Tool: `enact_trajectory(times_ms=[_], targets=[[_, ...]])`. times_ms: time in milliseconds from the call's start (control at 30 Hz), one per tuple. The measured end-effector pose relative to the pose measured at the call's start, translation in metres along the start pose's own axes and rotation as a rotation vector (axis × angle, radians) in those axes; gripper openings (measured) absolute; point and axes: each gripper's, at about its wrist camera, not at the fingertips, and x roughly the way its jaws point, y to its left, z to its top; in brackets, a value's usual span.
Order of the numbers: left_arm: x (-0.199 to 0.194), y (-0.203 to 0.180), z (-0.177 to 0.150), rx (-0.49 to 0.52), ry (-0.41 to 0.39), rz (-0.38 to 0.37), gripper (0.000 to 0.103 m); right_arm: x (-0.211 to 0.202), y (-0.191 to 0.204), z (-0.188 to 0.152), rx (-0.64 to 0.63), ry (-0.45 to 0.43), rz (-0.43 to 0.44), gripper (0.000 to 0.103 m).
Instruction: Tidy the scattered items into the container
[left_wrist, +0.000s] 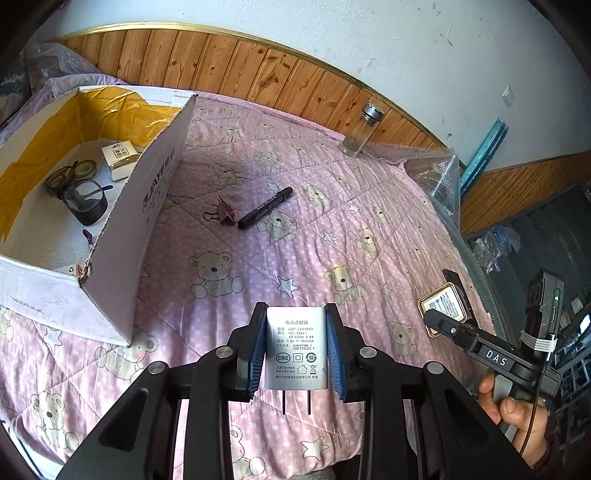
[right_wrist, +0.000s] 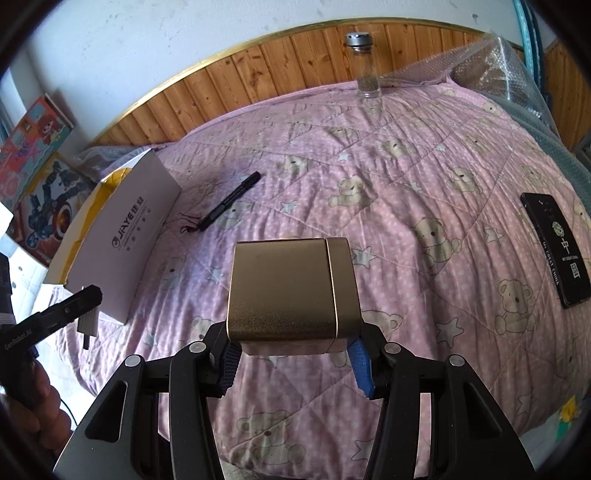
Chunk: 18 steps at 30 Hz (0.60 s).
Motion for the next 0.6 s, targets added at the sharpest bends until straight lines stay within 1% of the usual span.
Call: enact_trajectory(times_ms=[300, 600], targets=[[-0.028, 0.009, 0.0, -0.004, -0.06, -0.019, 0.031, -0.005, 0.041, -0.005, -0.076, 0.008, 0.02, 0.053], [-0.054, 0.021, -0.003, -0.009, -0.11, -0.014, 0.031, -0.006, 0.088, -0.006, -0.165, 0.013, 0.061, 0.053]])
